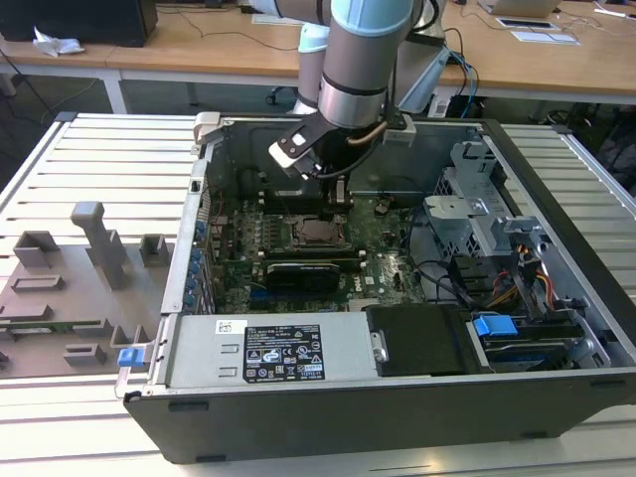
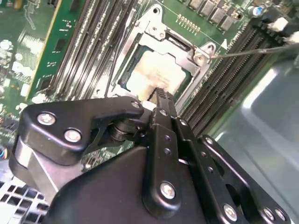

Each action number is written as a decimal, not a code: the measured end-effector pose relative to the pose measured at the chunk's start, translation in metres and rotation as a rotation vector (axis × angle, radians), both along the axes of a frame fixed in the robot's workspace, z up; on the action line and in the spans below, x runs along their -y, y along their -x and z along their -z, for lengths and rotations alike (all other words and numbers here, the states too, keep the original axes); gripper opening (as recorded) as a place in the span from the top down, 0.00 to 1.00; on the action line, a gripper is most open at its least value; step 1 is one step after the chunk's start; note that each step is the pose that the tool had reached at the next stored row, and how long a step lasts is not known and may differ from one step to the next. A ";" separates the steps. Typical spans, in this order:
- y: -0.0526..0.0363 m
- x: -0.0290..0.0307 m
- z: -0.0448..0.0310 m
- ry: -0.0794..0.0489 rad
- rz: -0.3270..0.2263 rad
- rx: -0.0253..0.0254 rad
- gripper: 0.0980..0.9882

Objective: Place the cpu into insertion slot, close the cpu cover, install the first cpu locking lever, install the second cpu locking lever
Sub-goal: 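Close the cpu cover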

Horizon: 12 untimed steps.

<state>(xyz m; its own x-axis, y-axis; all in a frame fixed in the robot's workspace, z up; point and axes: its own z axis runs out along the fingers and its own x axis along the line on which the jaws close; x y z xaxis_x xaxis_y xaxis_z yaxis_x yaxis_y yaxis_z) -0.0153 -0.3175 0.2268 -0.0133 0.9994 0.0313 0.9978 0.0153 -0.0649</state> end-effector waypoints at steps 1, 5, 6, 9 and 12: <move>0.0000 0.0000 -0.0046 0.000 0.000 0.0000 0.99; 0.0000 0.0000 -0.0238 0.000 0.000 0.0000 0.99; 0.0000 0.0000 -0.0291 0.000 0.000 0.0000 0.99; 0.0000 0.0000 -0.0443 0.000 0.000 0.0000 0.99; 0.0000 0.0000 -0.0558 0.000 0.000 0.0000 0.99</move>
<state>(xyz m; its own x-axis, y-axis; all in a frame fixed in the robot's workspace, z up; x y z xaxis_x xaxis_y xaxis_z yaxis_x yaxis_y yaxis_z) -0.0153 -0.3175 0.2827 -0.0133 0.9994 0.0313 0.9978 0.0153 -0.0649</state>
